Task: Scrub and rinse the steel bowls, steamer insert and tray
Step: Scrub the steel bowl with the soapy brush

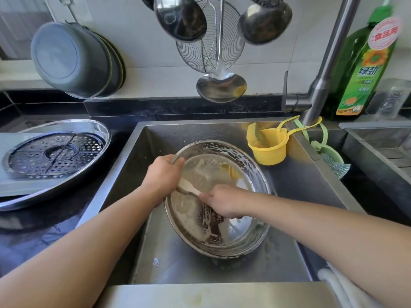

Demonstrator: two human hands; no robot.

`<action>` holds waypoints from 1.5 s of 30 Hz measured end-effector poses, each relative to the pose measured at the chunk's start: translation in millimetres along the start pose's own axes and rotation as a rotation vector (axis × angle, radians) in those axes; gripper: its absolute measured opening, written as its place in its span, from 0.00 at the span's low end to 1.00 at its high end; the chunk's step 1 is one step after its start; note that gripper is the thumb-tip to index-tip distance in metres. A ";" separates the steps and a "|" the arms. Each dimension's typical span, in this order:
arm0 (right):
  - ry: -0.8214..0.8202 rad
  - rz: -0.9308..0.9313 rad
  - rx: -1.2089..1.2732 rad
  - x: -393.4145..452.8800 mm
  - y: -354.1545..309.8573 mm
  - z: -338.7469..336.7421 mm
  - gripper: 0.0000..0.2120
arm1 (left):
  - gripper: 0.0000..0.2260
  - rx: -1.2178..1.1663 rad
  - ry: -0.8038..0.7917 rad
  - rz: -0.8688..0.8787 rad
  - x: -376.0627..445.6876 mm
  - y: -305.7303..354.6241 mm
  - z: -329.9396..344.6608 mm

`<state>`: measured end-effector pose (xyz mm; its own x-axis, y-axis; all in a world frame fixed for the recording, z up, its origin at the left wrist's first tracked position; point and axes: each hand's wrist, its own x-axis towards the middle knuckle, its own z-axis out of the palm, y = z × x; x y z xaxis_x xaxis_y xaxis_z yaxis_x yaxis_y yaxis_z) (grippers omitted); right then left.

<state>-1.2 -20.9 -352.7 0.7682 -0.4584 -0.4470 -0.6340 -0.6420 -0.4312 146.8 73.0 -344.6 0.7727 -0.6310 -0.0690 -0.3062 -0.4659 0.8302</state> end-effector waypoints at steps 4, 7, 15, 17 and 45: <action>0.084 0.051 -0.004 -2.4 -5.0 -10.9 0.23 | 0.15 0.020 -0.017 0.065 -5.0 7.3 5.6; 0.252 0.195 -0.031 3.1 12.0 -30.6 0.23 | 0.16 0.023 -0.034 0.050 -7.1 8.2 7.3; -0.018 0.576 0.338 37.6 71.2 -27.0 0.12 | 0.12 0.069 0.033 0.119 -12.8 7.9 1.1; -0.042 0.560 0.411 34.0 70.9 -23.9 0.16 | 0.12 0.070 0.039 0.120 -14.2 8.2 -0.8; 0.174 0.203 0.338 9.0 15.1 -11.3 0.25 | 0.15 -0.036 0.091 0.134 -21.1 20.8 -6.8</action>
<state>-2.9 -41.6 -354.4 0.6104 -0.6697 -0.4229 -0.7451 -0.3044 -0.5934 127.9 80.8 -322.2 0.7742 -0.6261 0.0930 -0.3913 -0.3579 0.8478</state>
